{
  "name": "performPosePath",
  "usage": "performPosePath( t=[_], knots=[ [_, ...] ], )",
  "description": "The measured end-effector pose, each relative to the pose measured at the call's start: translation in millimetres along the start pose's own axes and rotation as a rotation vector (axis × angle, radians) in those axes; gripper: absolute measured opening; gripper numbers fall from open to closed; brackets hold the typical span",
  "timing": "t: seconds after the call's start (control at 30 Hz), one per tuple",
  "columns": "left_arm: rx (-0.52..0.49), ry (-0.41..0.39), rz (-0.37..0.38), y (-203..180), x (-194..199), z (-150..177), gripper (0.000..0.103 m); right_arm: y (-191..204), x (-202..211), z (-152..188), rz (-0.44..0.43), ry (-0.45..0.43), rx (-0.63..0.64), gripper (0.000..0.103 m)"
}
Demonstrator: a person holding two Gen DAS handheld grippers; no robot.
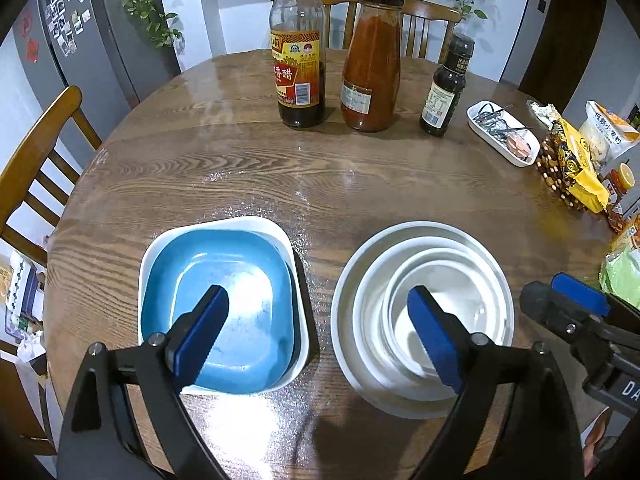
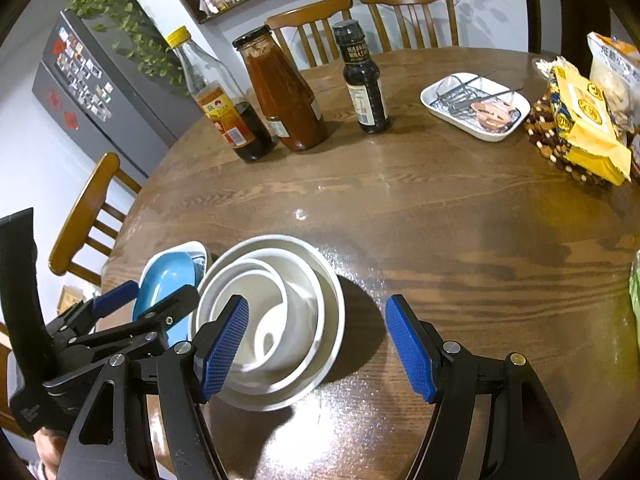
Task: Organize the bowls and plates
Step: 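Move both grippers to the rim of the nested bowl stack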
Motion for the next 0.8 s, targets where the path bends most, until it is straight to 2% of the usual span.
performPosePath(
  t=[0.37,0.8],
  knots=[
    [0.002,0.024,0.057,0,7,9,0.091,-2,3,12,-0.04,0.012,-0.025,0.072],
    [-0.009,0.017,0.091,-6,17,19,0.091,-17,12,20,-0.038,0.01,-0.083,0.072]
  ],
)
Point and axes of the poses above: each gripper's, at about its wrist camera, not at the fingertips, and x roughly against the way its jaws point, y to its left, z to its underside, the point moved 3 cm from there along -x, roughly the way its jaws point, and after that the axes turned 1 degree about y, right-handed, at the moved point
